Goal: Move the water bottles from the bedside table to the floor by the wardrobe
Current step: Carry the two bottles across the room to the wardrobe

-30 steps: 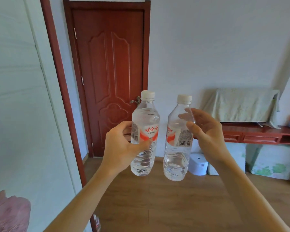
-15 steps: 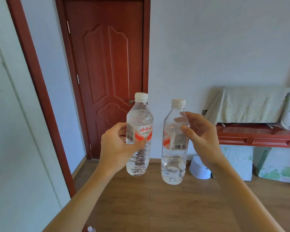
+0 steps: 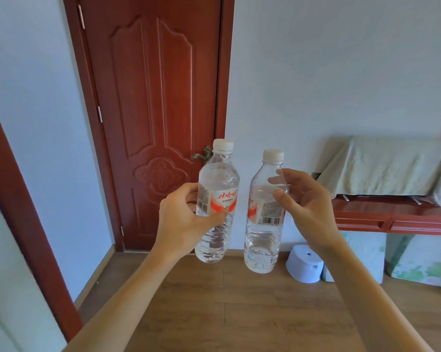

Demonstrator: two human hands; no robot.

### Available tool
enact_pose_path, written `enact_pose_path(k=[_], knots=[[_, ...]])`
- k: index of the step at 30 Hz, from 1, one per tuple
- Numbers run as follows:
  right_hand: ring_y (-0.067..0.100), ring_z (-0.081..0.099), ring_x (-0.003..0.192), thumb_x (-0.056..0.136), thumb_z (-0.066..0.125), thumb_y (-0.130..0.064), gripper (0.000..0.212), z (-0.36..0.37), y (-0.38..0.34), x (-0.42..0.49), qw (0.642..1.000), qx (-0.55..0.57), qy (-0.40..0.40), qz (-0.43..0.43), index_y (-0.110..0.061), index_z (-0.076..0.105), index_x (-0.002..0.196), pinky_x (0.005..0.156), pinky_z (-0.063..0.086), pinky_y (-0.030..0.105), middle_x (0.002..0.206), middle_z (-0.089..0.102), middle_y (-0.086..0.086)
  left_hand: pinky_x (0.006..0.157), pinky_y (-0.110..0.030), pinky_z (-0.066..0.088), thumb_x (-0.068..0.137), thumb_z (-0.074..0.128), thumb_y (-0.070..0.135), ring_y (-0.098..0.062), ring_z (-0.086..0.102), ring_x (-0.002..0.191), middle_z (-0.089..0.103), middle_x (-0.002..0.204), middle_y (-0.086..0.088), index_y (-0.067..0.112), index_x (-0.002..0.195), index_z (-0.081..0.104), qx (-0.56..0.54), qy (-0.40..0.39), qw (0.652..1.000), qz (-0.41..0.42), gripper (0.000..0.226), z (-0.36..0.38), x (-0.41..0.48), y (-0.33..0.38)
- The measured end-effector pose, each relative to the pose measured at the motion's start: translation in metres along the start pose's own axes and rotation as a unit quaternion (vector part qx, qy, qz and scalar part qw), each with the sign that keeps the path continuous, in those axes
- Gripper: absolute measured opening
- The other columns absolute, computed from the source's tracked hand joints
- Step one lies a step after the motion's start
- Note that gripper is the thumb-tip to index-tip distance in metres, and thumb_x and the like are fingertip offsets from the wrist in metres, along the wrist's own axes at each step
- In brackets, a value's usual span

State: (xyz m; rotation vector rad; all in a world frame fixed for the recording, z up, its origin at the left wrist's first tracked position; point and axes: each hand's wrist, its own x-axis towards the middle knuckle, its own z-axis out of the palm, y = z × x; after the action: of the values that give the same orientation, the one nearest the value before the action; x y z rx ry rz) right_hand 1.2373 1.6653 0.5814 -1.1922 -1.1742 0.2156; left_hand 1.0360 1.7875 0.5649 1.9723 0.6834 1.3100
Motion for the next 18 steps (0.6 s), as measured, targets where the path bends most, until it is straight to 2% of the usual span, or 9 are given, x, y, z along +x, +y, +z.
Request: enact_pose_path(k=[3,8,13,16,18], knots=[[0.02,0.069,0.104,0.076,0.073,-0.032,0.038,0.017,0.013,0.024,1.0,-0.003,0.01,-0.01,-0.028,0.065,0.112,0.083,0.059,0.028,0.111,0.073,0.001,0.075,-0.009,0.052,0.059,0.09,0.032,0.006,0.067,0.087,0.069,0.094,0.021,0.025,0.105,0.065,-0.004,-0.001,1.0,0.006,0.052,-0.005,0.027,-0.019],[0.02,0.069,0.103,0.076,0.074,-0.033,0.04,0.041,0.039,0.06,1.0,-0.011,0.009,-0.008,-0.024,0.065,0.114,0.082,0.06,0.033,0.111,0.072,0.003,0.075,-0.011,0.053,0.06,0.091,0.026,0.005,0.068,0.086,0.071,0.096,0.017,0.017,0.108,0.067,-0.017,-0.004,1.0,0.004,0.055,-0.011,0.061,-0.047],[0.016,0.069,0.099,0.077,0.072,-0.033,0.032,0.062,0.06,0.097,1.0,-0.021,-0.012,-0.012,-0.03,0.065,0.108,0.08,0.06,0.028,0.111,0.072,0.002,0.077,-0.017,0.056,0.059,0.09,0.028,0.001,0.069,0.087,0.072,0.096,0.015,0.023,0.106,0.066,-0.023,0.001,1.0,-0.009,0.053,-0.013,0.092,-0.075],[0.015,0.069,0.099,0.078,0.072,-0.035,0.03,0.072,0.078,0.123,1.0,-0.016,-0.022,-0.015,-0.031,0.065,0.107,0.081,0.059,0.025,0.111,0.072,0.0,0.075,-0.015,0.055,0.06,0.09,0.026,0.003,0.069,0.086,0.072,0.091,0.018,0.029,0.101,0.065,-0.024,0.01,1.0,-0.015,0.049,-0.009,0.112,-0.094],[0.016,0.069,0.099,0.081,0.078,-0.035,0.03,0.076,0.094,0.145,0.999,-0.013,-0.024,-0.022,-0.03,0.066,0.108,0.08,0.059,0.026,0.109,0.073,-0.001,0.074,-0.012,0.053,0.061,0.09,0.025,0.004,0.068,0.086,0.071,0.09,0.021,0.034,0.099,0.063,-0.019,0.014,1.0,-0.015,0.048,-0.004,0.127,-0.107]])
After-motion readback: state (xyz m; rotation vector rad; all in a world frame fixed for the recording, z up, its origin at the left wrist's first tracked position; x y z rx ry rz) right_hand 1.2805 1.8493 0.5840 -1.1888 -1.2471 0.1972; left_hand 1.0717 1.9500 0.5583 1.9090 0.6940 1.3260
